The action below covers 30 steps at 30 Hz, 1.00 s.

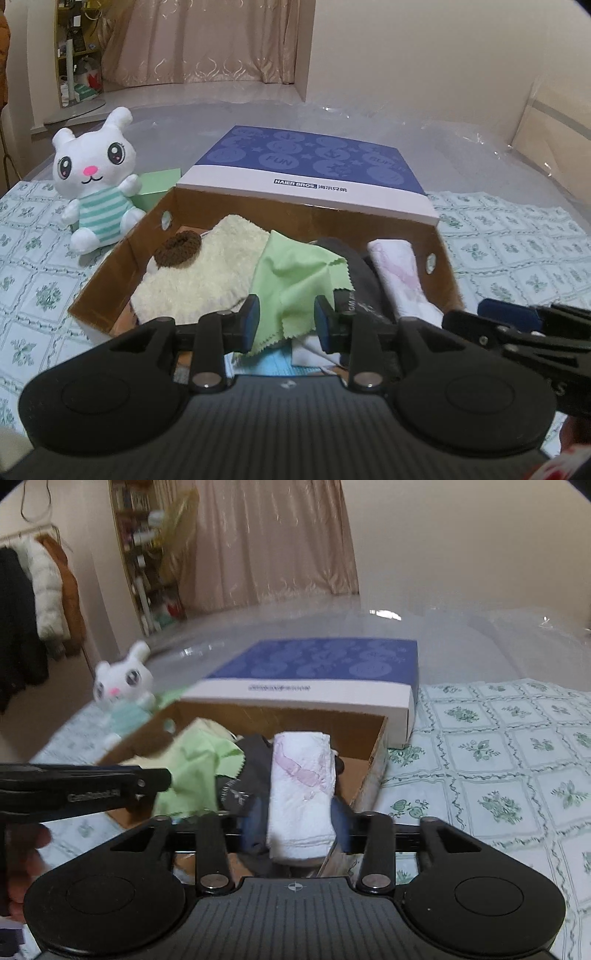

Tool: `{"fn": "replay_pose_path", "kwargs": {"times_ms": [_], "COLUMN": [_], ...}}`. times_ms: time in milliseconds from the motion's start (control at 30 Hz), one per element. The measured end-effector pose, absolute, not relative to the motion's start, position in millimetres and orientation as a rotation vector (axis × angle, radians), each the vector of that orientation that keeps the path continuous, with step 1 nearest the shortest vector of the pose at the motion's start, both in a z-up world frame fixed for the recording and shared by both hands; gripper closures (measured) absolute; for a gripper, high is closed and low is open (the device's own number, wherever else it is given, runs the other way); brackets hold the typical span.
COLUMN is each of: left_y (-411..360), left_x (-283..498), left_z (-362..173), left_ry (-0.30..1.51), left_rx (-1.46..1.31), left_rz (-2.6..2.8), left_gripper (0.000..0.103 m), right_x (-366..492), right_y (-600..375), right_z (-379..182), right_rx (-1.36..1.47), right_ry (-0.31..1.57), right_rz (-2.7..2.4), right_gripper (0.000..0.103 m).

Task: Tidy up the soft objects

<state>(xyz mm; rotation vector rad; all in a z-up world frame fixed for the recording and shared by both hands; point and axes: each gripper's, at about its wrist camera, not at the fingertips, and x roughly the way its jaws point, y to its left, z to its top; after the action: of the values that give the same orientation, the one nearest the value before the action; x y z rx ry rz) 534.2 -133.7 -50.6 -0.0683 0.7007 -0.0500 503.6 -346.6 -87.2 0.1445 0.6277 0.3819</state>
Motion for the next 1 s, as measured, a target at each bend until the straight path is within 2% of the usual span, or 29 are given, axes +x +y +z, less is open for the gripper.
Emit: {"fn": "replay_pose_path", "kwargs": {"times_ms": [133, 600, 800, 1000], "left_y": [-138, -130, -111, -96], "left_x": [516, 400, 339, 277], "left_z": [-37, 32, 57, 76], "left_ry": [0.677, 0.585, 0.566, 0.544], "left_rx": [-0.046, -0.016, -0.011, 0.009], "left_rz": [-0.062, -0.104, -0.122, -0.147], "left_gripper": [0.072, 0.053, 0.042, 0.038], "right_x": [485, 389, 336, 283], "right_y": [-352, -350, -341, -331], "right_z": [-76, -20, 1, 22], "right_rx": [0.180, 0.277, 0.286, 0.301], "right_ry": [0.627, 0.539, 0.520, 0.511], "right_rz": [0.386, 0.347, 0.326, 0.314], "right_gripper": [0.054, 0.037, 0.035, 0.033]}}
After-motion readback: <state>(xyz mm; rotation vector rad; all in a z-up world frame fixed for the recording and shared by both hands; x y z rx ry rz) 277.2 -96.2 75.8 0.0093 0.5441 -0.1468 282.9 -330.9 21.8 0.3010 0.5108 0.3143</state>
